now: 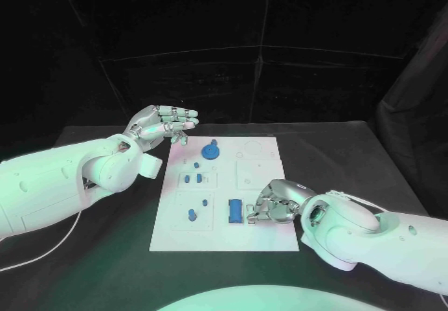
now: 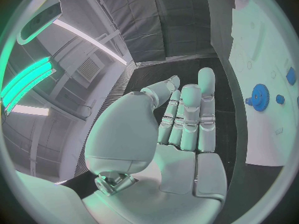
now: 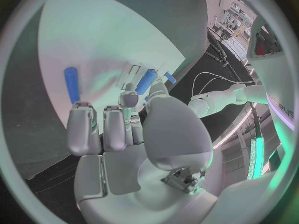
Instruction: Assemble the parts on the task board
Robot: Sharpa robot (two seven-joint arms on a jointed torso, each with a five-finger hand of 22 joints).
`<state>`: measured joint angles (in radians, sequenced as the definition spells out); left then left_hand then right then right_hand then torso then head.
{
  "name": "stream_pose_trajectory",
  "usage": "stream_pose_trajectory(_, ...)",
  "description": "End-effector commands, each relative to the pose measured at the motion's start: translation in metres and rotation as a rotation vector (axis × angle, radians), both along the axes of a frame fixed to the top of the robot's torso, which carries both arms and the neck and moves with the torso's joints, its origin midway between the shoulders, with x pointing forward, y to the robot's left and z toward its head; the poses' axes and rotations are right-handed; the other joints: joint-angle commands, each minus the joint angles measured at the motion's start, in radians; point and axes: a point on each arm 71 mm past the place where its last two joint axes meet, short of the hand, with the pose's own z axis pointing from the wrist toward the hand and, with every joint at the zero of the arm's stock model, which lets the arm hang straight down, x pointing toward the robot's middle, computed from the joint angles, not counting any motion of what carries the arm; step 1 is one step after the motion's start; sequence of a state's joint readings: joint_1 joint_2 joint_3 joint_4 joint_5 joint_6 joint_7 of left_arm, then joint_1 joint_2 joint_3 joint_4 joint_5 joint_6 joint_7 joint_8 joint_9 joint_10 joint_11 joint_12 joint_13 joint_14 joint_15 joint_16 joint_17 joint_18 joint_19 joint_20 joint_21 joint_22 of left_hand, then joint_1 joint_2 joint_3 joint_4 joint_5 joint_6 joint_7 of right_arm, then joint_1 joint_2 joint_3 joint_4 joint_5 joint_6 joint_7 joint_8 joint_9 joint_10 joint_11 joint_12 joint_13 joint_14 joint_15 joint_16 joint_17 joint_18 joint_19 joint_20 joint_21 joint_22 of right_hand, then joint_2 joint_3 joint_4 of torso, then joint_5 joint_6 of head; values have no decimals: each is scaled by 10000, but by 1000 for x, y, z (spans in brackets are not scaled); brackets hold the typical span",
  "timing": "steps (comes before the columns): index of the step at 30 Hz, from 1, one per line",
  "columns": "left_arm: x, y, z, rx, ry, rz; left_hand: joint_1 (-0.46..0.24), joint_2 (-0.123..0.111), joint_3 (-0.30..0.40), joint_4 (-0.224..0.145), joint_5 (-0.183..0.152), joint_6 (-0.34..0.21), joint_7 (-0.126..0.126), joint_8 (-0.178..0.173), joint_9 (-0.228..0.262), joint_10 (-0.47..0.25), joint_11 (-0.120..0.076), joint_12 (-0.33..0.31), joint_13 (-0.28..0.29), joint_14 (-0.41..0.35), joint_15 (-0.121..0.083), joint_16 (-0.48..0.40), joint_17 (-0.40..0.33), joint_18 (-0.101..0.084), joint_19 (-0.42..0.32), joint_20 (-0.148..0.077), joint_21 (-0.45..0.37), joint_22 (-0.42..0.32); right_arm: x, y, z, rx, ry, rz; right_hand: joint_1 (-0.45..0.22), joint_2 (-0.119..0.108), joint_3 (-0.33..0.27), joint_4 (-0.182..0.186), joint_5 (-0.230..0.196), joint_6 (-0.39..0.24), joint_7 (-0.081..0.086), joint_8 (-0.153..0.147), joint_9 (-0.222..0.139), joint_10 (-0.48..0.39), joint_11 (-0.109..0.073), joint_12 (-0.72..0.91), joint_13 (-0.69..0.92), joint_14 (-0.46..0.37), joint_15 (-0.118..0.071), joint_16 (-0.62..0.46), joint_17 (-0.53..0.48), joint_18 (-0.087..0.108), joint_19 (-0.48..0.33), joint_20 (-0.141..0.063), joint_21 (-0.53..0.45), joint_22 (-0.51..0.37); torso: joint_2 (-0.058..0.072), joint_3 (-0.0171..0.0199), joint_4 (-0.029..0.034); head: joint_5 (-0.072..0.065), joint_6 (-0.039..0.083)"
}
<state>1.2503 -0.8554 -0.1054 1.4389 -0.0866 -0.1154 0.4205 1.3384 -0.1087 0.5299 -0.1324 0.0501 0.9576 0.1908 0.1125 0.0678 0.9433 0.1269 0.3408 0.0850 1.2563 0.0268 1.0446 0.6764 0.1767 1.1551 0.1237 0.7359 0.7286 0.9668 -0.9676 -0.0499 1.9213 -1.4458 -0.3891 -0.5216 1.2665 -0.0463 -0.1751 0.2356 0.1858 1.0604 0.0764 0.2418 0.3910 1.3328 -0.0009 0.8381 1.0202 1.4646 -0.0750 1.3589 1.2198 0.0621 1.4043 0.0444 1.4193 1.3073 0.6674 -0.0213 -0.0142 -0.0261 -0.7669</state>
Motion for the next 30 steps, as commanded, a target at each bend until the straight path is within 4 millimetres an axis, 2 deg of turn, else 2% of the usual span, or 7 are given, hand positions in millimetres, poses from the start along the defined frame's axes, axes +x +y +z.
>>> stream_pose_trajectory(1,0,0,1,-87,-18,-81,-32,70,-32,-38,49,-63,0,55,0,-66,-24,36,-12,-53,19,-13,-11,74,-82,14,-63,-17,-4,-13,8,759,-242,80,375,265,105,-69,389,-117,48,-171,-104,-137,32,-332,-223,428,115,-27,48,-20,-45,47,-53,299,-21,5,-27,-42,28)
stream_pose_trajectory(5,0,0,1,-84,-28,-61,-32,70,-32,-38,49,-63,0,55,0,-66,-24,36,-12,-53,19,-13,-11,74,-82,14,-63,-17,-4,-33,15,372,-361,-158,495,352,42,-93,594,-132,81,-330,-207,-111,59,-394,-262,456,137,44,171,-47,40,73,18,409,-17,5,-30,-132,77)
stream_pose_trajectory(11,-1,-1,-1,-65,15,-114,-32,70,-32,-38,49,-63,0,55,0,-66,-24,36,-12,-53,19,-13,-11,74,-82,14,-63,-17,-4,-57,15,-1039,-237,-500,389,388,-141,23,671,137,31,-328,-231,-13,28,-372,-245,476,123,97,262,-67,113,75,82,505,-4,1,1,-223,120)
stream_pose_trajectory(22,-2,-3,-4,-36,91,-202,-32,70,-32,-38,49,-63,0,55,0,-66,-24,36,-12,-53,19,-13,-11,74,-82,14,-63,-17,4,-69,10,-2267,-348,-508,221,384,-381,232,768,265,-4,-357,-216,34,3,-393,-238,471,100,85,263,-67,114,55,79,508,11,-7,5,-236,84)
stream_pose_trajectory(29,-2,-2,-4,-25,98,-182,-32,70,-32,-38,49,-63,0,55,0,-66,-24,36,-12,-53,19,-13,-11,74,-82,14,-63,-17,10,-66,4,-2661,-341,-352,156,340,-494,323,693,309,-18,-355,-184,27,-6,-441,-260,464,94,67,246,-63,99,49,63,491,5,0,-8,-213,54)
stream_pose_trajectory(30,-3,-2,-4,-24,99,-182,-32,70,-32,-38,49,-63,0,55,0,-66,-24,36,-12,-53,19,-13,-11,74,-82,14,-63,-17,11,-65,3,-2696,-343,-321,162,331,-503,325,682,307,-19,-358,-181,22,-7,-455,-269,462,93,58,235,-60,92,49,57,483,5,-4,3,-243,52)
